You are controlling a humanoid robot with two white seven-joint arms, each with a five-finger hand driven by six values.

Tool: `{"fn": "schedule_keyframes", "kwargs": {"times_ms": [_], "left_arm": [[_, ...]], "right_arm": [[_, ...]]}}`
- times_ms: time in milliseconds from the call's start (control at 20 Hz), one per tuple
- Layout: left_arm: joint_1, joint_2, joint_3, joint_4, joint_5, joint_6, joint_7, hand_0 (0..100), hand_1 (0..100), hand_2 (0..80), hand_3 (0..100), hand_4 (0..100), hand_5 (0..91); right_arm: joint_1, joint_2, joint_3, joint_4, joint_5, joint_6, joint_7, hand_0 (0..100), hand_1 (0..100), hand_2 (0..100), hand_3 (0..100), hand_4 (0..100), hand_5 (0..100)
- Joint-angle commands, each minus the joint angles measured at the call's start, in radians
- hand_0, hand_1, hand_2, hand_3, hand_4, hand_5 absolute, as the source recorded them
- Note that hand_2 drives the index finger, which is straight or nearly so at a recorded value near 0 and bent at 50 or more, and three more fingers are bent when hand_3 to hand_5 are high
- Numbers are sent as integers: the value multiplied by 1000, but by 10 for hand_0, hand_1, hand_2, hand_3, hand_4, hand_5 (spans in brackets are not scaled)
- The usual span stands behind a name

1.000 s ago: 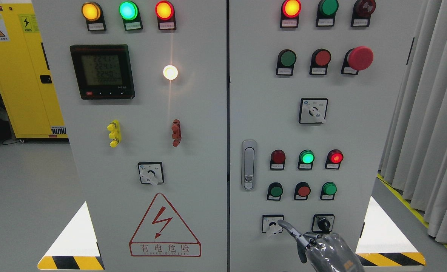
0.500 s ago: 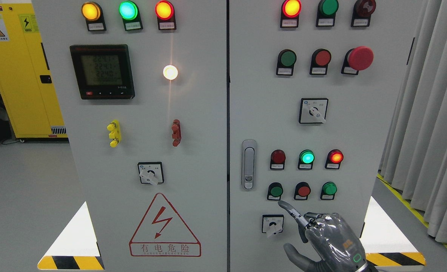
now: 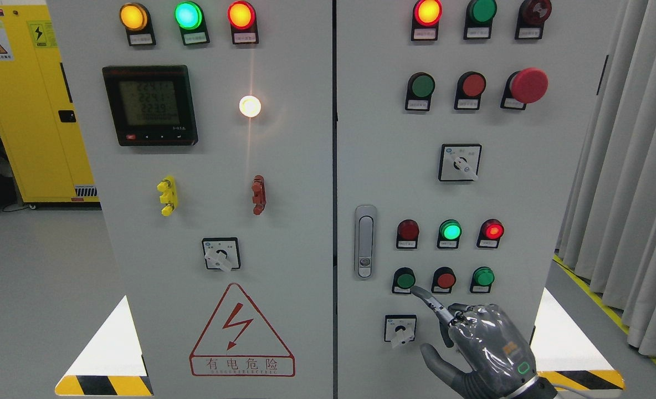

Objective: Press green start button
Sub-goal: 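Press the green push button with the right hand's index finger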

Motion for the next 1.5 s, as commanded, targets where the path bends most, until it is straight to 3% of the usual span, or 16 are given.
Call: {"fn": "schedule_keyframes", "kwargs": {"times_ms": [0,950,1100,1450], "left_arm": [[-28,-1,0,-28,0,0,0,120,556,0,0,0,0],[-28,1,0,-28,0,0,0,120,556,0,0,0,0],[-29,-1,-1,-28,0,0,0,120,556,0,0,0,0],[-29,1,0,-28,0,0,0,120,556,0,0,0,0]], "right_arm": [[-14,-1,26,28,-1,9,17,674,699,11,855,833,953],[-38,-1,38,38,-1,29,20,725,701,2,856,831,951],[-44,-1,54,41,-4,55,48,733,702,2,855,831,951],[-51,-1,57,69,-5,64,51,741,702,0,855,830,950]]}}
